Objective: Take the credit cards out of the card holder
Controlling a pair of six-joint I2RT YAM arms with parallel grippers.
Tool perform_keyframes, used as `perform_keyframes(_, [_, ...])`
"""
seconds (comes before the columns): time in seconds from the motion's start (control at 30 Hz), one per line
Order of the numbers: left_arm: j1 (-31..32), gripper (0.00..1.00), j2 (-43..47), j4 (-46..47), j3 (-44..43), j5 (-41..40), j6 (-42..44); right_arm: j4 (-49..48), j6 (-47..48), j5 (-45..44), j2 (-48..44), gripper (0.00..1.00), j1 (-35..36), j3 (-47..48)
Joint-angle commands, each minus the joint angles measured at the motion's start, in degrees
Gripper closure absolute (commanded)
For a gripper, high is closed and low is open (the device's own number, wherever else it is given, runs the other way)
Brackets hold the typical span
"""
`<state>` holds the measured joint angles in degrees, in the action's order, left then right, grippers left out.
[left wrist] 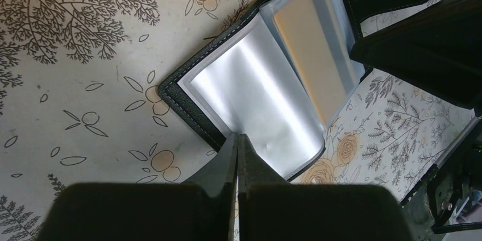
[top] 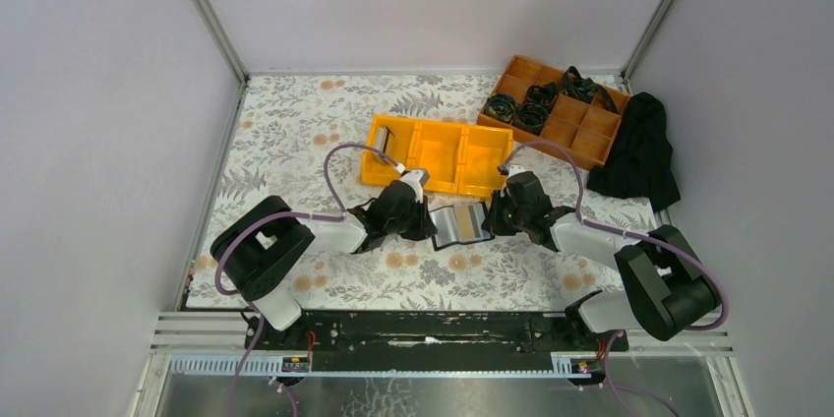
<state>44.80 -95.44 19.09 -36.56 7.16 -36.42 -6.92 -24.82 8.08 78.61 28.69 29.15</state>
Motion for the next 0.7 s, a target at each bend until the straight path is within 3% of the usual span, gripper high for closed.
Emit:
perform_keyframes(0.0, [0.2, 1.00, -4.6, -4.7, 1.1, 0.3, 2.1, -6.4, -2.8, 10.6, 1.0, 0.97, 0.5, 1.0])
perform_keyframes(0.2, [0.2, 1.00, -5.2, -4.8, 1.2, 0.6, 2.3, -13.1, -7.1, 19.2, 0.7, 0.98, 0.6, -0.3])
perform_keyframes(0.47, [0.2, 1.00, -5.8, -4.7, 1.1, 1.3, 2.5, -12.5, -7.0, 19.0, -1.0, 0.98, 0.5, -0.3])
perform_keyframes(0.5, [0.2, 1.00, -5.8, -4.8, 1.1, 1.3, 2.5, -11.4, -7.0, 17.6, -1.7, 0.94, 0.5, -0.2])
perform_keyframes(0.67, [0.2, 1.00, -6.0, -4.8, 1.2, 1.4, 2.7, -3.7, -3.5, 8.7, -5.2, 0.48, -1.1, 1.3])
